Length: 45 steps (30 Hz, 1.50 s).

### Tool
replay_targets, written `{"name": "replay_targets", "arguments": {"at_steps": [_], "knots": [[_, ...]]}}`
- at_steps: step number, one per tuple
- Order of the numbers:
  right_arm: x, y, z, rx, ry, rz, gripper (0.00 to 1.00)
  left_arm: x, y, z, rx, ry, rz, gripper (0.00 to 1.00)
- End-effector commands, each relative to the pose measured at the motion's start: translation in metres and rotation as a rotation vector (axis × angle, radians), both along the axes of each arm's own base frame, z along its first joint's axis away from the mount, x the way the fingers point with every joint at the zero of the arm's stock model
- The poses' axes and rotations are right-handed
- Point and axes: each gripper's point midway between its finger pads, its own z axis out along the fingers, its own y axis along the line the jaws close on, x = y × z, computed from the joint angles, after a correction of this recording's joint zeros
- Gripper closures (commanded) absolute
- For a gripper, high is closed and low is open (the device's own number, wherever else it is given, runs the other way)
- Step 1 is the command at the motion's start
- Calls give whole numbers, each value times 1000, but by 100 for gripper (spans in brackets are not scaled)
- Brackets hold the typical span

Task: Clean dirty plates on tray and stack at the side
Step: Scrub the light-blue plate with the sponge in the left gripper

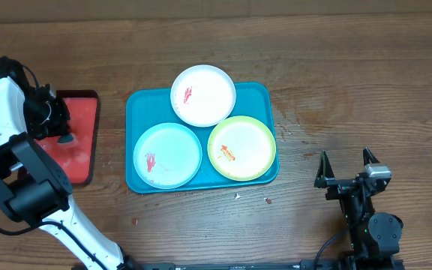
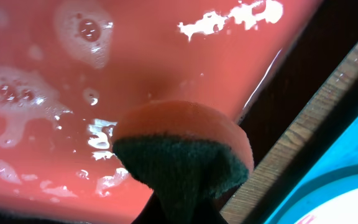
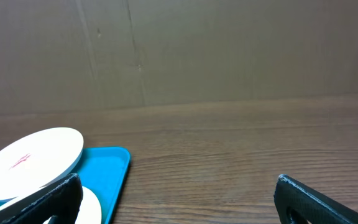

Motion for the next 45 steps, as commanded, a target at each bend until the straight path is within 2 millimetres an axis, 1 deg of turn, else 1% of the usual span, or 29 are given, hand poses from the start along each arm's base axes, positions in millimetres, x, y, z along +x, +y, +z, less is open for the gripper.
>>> {"name": "replay_targets", "arguments": {"at_steps": [1,2,3,4,6,7,8,9,10,12,14,15,16,17,18,19,21,23,24,26,29,31,36,38,40,41,43,44,45], "knots": [[0,-1,-2,-3,-4,-5,0,26,17,71,68,-152,73,96],[0,-1,-2,-3,-4,-5,0,33,16,89,67,-201,75,96],[0,-1,-2,-3,-4,-5,0,46,12,117,47,-287,78,96],[0,-1,-2,-3,-4,-5,0,55,7,138,19,-355,71,96],[0,-1,-2,-3,-4,-5,0,71,-15,184,-87,-510,32,96],[0,-1,-2,-3,-3,-5,0,75,-26,199,-142,-558,21,96],[0,-1,-2,-3,-4,-5,0,76,-33,207,-182,-584,15,96],[0,-1,-2,-3,-4,-5,0,76,-45,215,-243,-601,10,96],[0,-1,-2,-3,-3,-5,0,73,-60,218,-315,-596,-4,96],[0,-1,-2,-3,-4,-5,0,62,-87,208,-386,-509,-22,96],[0,-1,-2,-3,-4,-5,0,52,-116,194,-426,-431,-120,96],[0,-1,-2,-3,-3,-5,0,49,-142,182,-460,-380,-178,96],[0,-1,-2,-3,-4,-5,0,47,-163,173,-485,-334,-214,96],[0,-1,-2,-3,-4,-5,0,45,-178,164,-501,-296,-242,96],[0,-1,-2,-3,-3,-5,0,39,-201,148,-515,-238,-299,96],[0,-1,-2,-3,-3,-5,0,33,-217,133,-500,-178,-339,96],[0,-1,-2,-3,-3,-5,0,22,-238,105,-458,-89,-401,96],[0,-1,-2,-3,-3,-5,0,6,-263,74,-426,10,-458,96],[0,-1,-2,-3,-4,-5,0,-4,-275,54,-405,61,-488,96],[0,-1,-2,-3,-4,-5,0,-11,-278,34,-355,105,-478,96],[0,-1,-2,-3,-3,-5,0,-15,-264,4,-221,162,-388,96],[0,-1,-2,-3,-3,-5,0,-20,-260,-7,-196,185,-365,96],[0,-1,-2,-3,-4,-5,0,-42,-260,-30,-203,255,-361,96],[0,-1,-2,-3,-3,-5,0,-52,-261,-36,-209,286,-361,96],[0,-1,-2,-3,-4,-5,0,-57,-260,-36,-210,303,-359,94],[0,-1,-2,-3,-4,-5,0,-58,-260,-35,-213,308,-366,89],[0,-1,-2,-3,-3,-5,0,-59,-260,-35,-215,308,-380,86],[0,-1,-2,-3,-4,-5,0,-60,-261,-35,-219,310,-382,82],[0,-1,-2,-3,-4,-5,0,-61,-263,-34,-226,314,-391,73]]}}
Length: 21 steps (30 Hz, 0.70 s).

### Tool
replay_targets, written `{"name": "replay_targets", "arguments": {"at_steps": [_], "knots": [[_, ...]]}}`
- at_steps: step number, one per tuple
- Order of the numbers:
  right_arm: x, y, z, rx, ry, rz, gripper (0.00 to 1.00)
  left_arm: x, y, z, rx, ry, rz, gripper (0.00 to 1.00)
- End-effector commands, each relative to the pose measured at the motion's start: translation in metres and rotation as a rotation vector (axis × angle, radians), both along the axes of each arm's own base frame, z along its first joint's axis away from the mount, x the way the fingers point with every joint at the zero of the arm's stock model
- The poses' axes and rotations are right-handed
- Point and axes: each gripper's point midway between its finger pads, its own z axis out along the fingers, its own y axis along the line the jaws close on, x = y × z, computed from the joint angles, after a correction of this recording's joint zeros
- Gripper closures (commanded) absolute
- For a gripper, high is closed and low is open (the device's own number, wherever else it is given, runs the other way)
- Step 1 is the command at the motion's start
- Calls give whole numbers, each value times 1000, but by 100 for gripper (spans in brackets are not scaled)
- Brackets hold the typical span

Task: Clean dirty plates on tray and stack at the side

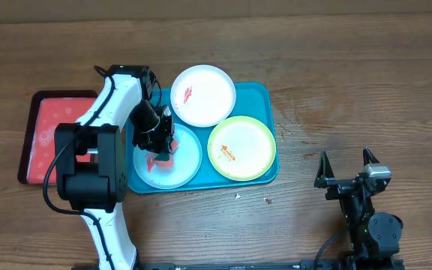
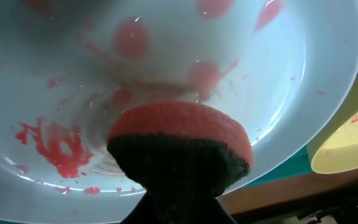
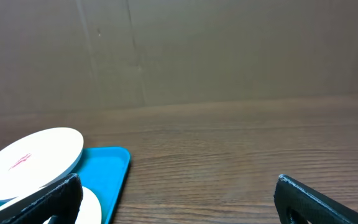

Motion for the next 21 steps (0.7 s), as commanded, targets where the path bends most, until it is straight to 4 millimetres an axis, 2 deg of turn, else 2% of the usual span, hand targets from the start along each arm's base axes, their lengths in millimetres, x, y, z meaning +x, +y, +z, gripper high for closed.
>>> {"name": "replay_targets", "arguments": {"at_steps": [1,2,7,9,12,15,17,19,21], "knots": [[0,-1,-2,-3,-3,-5,0,-6,-5,1,-13,9,-33,61],[0,-1,-2,-3,-3,-5,0,-6,-6,1,-15,7,-43,55],[0,-1,-2,-3,-3,-5,0,-1,-23,10,-119,-20,-58,57],[0,-1,-2,-3,-3,-5,0,10,-23,24,-125,-50,-53,60],[0,-1,-2,-3,-3,-5,0,36,-14,71,-120,-181,-36,60],[0,-1,-2,-3,-3,-5,0,51,9,113,-46,-309,3,54],[0,-1,-2,-3,-3,-5,0,54,35,142,44,-395,42,52],[0,-1,-2,-3,-3,-5,0,48,64,161,155,-442,90,50],[0,-1,-2,-3,-3,-5,0,36,100,174,304,-449,189,39]]}}
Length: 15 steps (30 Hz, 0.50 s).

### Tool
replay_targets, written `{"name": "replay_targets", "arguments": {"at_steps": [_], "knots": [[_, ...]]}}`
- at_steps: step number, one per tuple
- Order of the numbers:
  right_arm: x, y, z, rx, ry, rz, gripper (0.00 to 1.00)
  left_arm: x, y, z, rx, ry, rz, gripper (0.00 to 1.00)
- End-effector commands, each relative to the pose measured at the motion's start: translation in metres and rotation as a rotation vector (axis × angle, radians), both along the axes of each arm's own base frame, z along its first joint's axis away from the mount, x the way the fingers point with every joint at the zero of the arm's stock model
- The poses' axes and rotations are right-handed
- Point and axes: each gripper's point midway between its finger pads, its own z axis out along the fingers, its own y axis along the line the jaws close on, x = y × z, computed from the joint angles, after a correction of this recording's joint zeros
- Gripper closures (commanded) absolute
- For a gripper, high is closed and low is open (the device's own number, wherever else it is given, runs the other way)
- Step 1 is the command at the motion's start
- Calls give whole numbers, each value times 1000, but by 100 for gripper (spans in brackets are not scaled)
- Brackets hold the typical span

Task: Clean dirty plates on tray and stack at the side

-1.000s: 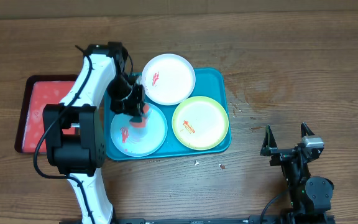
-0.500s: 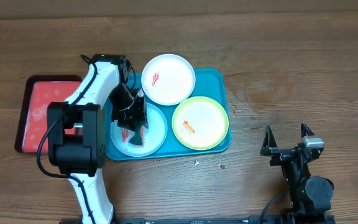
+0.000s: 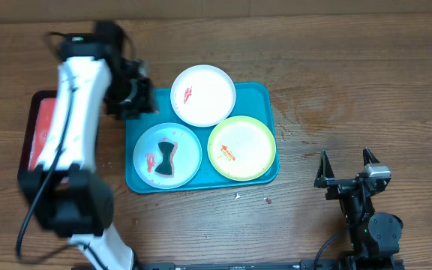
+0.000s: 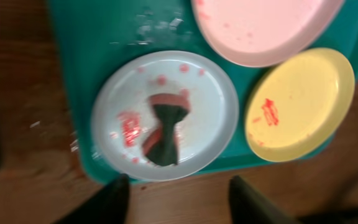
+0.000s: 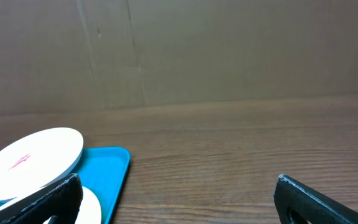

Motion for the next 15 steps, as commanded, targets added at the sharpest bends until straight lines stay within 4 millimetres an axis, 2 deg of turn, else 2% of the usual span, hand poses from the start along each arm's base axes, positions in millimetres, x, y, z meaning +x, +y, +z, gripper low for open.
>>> {"name": "replay_targets", "arguments": {"at_steps": [1,2,3,5,7,10,13,15], "knots": [[0,-1,-2,-3,-2,-5,0,-15,67,31,241,-50,229,39],[0,-1,-2,-3,-2,-5,0,-22,85,35,259,-44,335,38],[0,-1,-2,-3,-2,-5,0,-24,93,36,257,-41,384,37],[0,-1,-2,-3,-2,-5,0,-30,112,36,254,-21,491,0],[0,-1,-2,-3,-2,-5,0,-36,123,32,238,10,559,0],[1,-12,0,-15,-10,-71,0,-39,128,29,193,23,593,0],[1,-12,0,-14,-11,-69,0,-39,130,29,193,23,598,0],[0,3,15,60,-66,19,0,-38,130,29,193,18,597,0]]}}
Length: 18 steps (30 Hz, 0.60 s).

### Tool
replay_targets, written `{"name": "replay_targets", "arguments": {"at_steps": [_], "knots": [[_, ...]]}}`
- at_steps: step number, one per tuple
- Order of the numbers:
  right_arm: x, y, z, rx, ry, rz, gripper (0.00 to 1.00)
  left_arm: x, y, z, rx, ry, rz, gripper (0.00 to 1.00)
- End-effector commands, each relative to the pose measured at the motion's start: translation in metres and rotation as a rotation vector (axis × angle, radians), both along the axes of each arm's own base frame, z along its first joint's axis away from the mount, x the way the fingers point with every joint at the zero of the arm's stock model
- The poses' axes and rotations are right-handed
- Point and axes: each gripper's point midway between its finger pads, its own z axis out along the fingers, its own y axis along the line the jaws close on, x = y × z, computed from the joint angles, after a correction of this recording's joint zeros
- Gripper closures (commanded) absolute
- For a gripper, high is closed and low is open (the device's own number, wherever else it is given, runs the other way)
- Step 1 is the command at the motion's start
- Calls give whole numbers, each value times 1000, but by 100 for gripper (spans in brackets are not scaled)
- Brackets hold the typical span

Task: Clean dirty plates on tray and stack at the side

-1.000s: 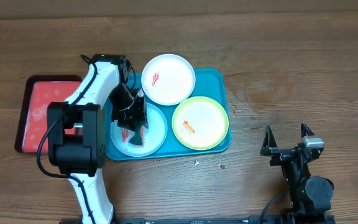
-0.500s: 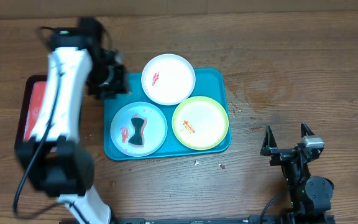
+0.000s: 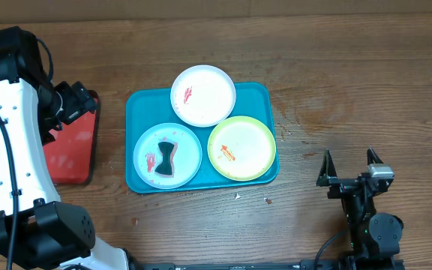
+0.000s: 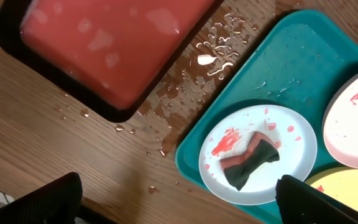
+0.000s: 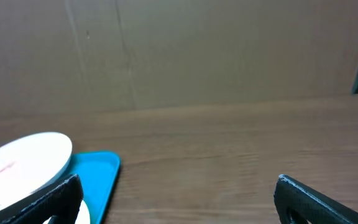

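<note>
A teal tray (image 3: 137,105) holds three plates. The light blue plate (image 3: 186,146) carries red smears and the orange-and-green sponge (image 3: 163,158), pinched in the middle; the left wrist view shows the sponge (image 4: 248,163) on that plate (image 4: 284,177). The white plate (image 3: 203,95) has a red smear and the yellow-green plate (image 3: 241,148) an orange one. My left gripper (image 3: 77,101) is open and empty, high over the red basin's right edge, left of the tray. My right gripper (image 3: 349,171) stands open and empty, right of the tray.
A red basin of soapy water (image 3: 70,146) sits in a dark frame left of the tray. Water drops (image 4: 216,50) lie on the wood between basin and tray. Crumbs dot the table below the tray. A cardboard wall (image 5: 179,50) stands behind the table.
My left gripper has moved from the tray's far left corner leftward to the basin's edge, still open. The sponge lies unmoved on the light blue plate. My right gripper has barely shifted.
First my left gripper held the sponge in the soapy red basin. Then the sponge was pressed on the light blue plate's red smears. Later the sponge lay let go on that plate with the gripper open above the tray corner, and now the gripper is over the basin's edge.
</note>
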Motion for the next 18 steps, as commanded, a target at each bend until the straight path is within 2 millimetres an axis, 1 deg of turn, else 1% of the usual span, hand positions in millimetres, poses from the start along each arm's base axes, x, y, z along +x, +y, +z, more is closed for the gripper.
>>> {"name": "replay_targets", "arguments": {"at_steps": [1,2,3,4,5,6,8,9,10,11,12,13,14,15,16,18], "knots": [[-5,32,20,138,-77,193,0,2,0,-3,-9,-2,25,0],[-13,55,30,217,-91,338,0,3,0,-3,-7,-7,25,0],[-26,78,45,311,-110,503,0,4,0,-2,-11,-11,24,0],[-40,96,54,373,-104,638,0,4,-1,-2,-18,-13,24,0],[-49,104,60,411,-100,713,0,4,-3,-2,-24,-14,22,0],[-61,104,89,482,-186,764,0,4,-4,-2,-30,-15,22,0],[-82,103,125,504,-338,830,0,5,-6,-2,-45,-20,20,0],[-111,97,161,452,-548,864,0,6,-7,-2,-51,-22,19,0],[-124,89,180,443,-658,849,0,6,-8,-2,-53,-22,19,0],[-131,82,193,454,-720,825,0,6,-8,-2,-53,-22,19,0],[-135,66,221,503,-779,744,0,6,-8,-2,-56,-23,19,0],[-132,62,235,491,-763,694,0,6,-9,-2,-64,-25,18,0],[-130,62,242,464,-742,667,0,7,-11,-2,-73,-28,17,0],[-121,63,254,404,-661,605,0,7,-13,-2,-84,-31,15,0],[-115,63,259,374,-606,571,0,8,-14,-2,-92,-33,15,0],[-97,64,266,305,-421,499,0,8,-14,-2,-92,-34,15,0]]}}
